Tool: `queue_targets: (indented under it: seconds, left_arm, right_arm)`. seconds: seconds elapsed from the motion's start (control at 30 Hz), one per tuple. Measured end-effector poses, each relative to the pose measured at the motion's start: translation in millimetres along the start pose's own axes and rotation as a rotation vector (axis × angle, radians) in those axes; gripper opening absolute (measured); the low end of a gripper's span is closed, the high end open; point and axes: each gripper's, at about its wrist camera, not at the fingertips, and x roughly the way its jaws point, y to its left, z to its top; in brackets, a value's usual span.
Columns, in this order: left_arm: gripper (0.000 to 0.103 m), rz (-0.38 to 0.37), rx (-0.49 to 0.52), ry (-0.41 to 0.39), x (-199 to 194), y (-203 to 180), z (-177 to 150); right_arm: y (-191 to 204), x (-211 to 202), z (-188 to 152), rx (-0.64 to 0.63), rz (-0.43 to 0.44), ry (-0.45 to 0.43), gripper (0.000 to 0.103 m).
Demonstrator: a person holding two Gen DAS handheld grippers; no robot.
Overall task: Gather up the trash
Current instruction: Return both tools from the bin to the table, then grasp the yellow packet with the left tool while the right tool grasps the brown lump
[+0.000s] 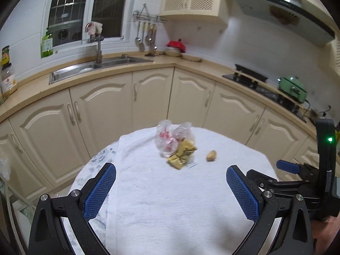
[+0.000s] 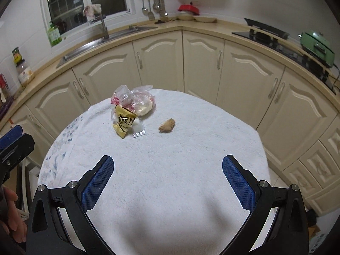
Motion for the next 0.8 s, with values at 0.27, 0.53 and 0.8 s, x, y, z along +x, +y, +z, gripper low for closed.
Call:
queue_targets:
  seconds: [0.27, 0.53, 0.8]
  left_arm:
    - [0.102, 0.034, 0.026, 0.053, 72.3, -31.4, 26.9]
    - [0.102, 0.056, 0.059, 0.115, 168.9, -45.1, 48.7]
    - [0.101, 0.075, 0.099, 0.157, 259.7, -57.6, 63.5]
  right_arm:
    - [-1.7, 50.6, 14.6, -0.001, 0.015, 0.034, 0.102]
    - [-20.0, 99.8, 30.2, 0.016, 0.011, 0.078, 0.086]
    - [-21.6, 142.8, 37.6, 0.013, 0.038, 0.136, 0.068]
